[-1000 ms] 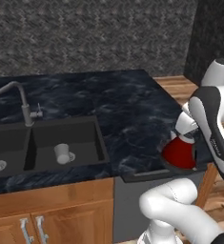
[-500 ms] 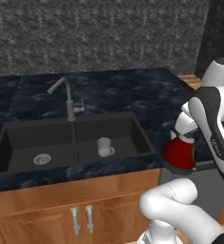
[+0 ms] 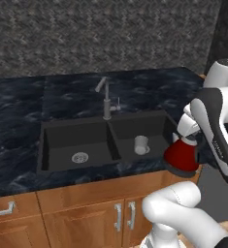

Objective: Place the kettle in the left basin and the glass cup in the right basin of the sink.

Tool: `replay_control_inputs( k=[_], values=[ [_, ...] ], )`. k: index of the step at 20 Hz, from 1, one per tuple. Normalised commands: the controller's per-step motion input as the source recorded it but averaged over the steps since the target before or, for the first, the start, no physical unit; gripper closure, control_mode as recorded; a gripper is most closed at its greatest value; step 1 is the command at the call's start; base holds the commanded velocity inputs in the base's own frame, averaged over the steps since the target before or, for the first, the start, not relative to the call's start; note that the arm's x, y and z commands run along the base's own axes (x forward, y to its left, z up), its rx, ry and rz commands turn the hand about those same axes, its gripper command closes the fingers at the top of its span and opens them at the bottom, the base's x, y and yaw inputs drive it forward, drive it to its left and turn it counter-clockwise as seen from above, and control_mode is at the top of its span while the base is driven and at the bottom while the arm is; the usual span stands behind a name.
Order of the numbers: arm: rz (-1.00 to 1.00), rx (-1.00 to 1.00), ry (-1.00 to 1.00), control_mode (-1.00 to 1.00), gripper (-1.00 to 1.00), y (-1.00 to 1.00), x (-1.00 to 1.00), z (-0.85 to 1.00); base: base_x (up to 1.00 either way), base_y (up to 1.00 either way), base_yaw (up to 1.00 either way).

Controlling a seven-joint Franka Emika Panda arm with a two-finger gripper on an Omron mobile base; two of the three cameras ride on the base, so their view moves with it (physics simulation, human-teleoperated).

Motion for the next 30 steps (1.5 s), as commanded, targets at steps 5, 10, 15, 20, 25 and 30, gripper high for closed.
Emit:
replay_control_inputs(
  k=[5, 10, 15, 20, 25, 30],
  values=[
    [0.0, 0.0, 0.0, 1.0, 1.0, 0.0, 0.0, 0.0, 0.0, 0.6, -0.13],
    [0.0, 0.0, 0.0, 1.0, 1.0, 0.0, 0.0, 0.0, 0.04, 0.58, -0.16],
    [0.0, 0.0, 0.0, 1.0, 1.0, 0.0, 0.0, 0.0, 0.27, 0.31, -0.08],
    [0.0, 0.0, 0.0, 1.0, 1.0, 0.0, 0.0, 0.0, 0.38, 0.04, 0.01],
    [0.0, 0.0, 0.0, 1.0, 1.0, 0.0, 0.0, 0.0, 0.4, 0.01, 0.1],
    [0.0, 0.0, 0.0, 1.0, 1.0, 0.0, 0.0, 0.0, 0.38, 0.0, 0.13]
  ],
)
